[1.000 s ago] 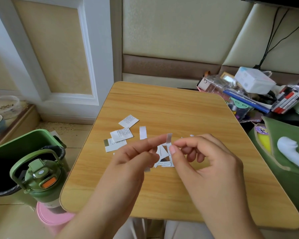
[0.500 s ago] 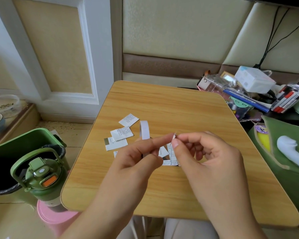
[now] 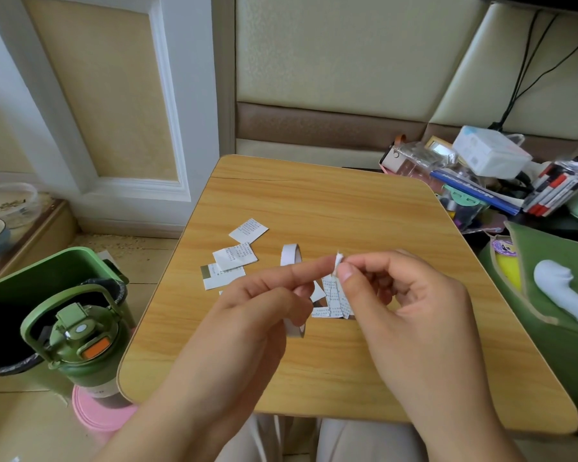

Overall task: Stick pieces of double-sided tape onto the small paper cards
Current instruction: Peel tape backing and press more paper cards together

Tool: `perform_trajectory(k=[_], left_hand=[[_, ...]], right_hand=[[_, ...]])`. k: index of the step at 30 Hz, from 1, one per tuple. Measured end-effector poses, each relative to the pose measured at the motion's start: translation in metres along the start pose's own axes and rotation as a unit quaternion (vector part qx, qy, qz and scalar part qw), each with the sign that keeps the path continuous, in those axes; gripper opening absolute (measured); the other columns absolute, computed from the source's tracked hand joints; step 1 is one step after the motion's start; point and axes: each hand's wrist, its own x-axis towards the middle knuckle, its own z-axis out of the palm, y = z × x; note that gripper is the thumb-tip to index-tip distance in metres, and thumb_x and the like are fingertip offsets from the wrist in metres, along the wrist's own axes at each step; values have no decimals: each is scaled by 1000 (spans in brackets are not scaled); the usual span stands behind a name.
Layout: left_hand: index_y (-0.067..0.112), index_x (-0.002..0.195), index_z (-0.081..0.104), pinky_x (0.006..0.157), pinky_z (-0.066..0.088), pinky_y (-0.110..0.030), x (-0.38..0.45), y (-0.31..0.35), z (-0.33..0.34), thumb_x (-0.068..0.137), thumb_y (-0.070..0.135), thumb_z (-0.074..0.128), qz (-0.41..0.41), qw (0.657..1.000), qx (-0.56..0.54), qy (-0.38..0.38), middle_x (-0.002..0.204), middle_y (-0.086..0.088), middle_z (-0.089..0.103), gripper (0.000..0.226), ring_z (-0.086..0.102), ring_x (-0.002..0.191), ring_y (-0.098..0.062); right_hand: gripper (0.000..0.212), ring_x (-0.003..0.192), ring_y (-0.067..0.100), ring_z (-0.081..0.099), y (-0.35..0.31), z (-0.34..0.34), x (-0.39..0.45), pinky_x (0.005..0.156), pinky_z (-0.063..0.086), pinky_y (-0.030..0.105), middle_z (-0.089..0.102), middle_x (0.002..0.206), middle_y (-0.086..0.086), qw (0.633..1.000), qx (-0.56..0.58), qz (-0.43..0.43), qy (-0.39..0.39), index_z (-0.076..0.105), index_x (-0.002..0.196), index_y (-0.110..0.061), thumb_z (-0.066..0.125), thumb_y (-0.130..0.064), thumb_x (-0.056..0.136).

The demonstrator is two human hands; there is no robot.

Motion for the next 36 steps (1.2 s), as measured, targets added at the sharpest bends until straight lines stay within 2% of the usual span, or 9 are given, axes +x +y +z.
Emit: perform_trajectory(k=[3,10,14,17,20,24,28,32,36], left_hand=[[13,97,77,73,36,-22,3,0,-3,48,16,60,-1,1000,-14,-20,64,4,44,52,47,63,-4],[9,100,75,70,31,-27,4,-1,-6,53,19,60,-16,997,-59,-45,68,5,44,51,40,61,-9],[10,101,75,71,31,-28,4,-1,-5,54,19,59,-15,996,-64,-55,69,5,44,51,40,61,-9],[10,101,75,67,34,-24,3,1,-3,52,19,60,-17,996,-63,-61,67,5,45,52,42,60,-9],[11,99,76,67,34,-24,2,1,-2,50,19,60,-15,996,-60,-57,66,5,45,53,43,59,-9],[13,102,75,71,30,-28,0,1,-1,51,19,59,-11,997,-41,-60,67,4,42,54,42,61,-8],[11,101,75,71,31,-27,0,1,0,49,20,60,-13,998,-33,-55,66,4,43,55,41,61,-8],[16,98,77,71,33,-26,-2,2,3,50,21,59,1,998,-11,-56,63,6,46,52,44,62,-4],[17,100,76,74,31,-27,-4,3,5,54,10,58,-1,999,11,-43,68,2,40,50,37,66,-8]], right_hand=[[11,68,13,57,1,-2,1,59,43,20,63,70,-12,1000,-3,-7,-3,68,72,-28,63,-24,81],[8,69,6,53,-1,-6,0,62,40,13,58,70,-10,996,-54,-68,12,68,76,-27,61,-31,78],[3,70,2,50,-4,-7,-3,67,36,5,55,72,-10,985,-117,-117,38,69,78,-20,69,-23,78],[6,70,3,49,-5,-7,-4,68,34,4,54,73,-10,979,-139,-138,47,69,79,-18,67,-24,80],[10,69,4,49,-6,-8,-4,69,34,4,53,73,-11,978,-147,-142,48,69,79,-18,64,-26,81],[1,70,2,49,-5,-8,-5,68,34,3,53,73,-11,979,-146,-138,44,69,78,-18,69,-19,78],[9,70,5,51,-5,-11,-4,66,35,7,56,71,-10,989,-94,-109,31,68,76,-20,60,-22,79],[6,69,5,51,-5,-12,-2,65,35,7,56,70,-10,990,-97,-99,33,68,73,-22,66,-16,76],[4,67,1,48,-6,-11,-3,65,33,4,55,69,-12,985,-122,-117,42,67,73,-22,67,-20,76]])
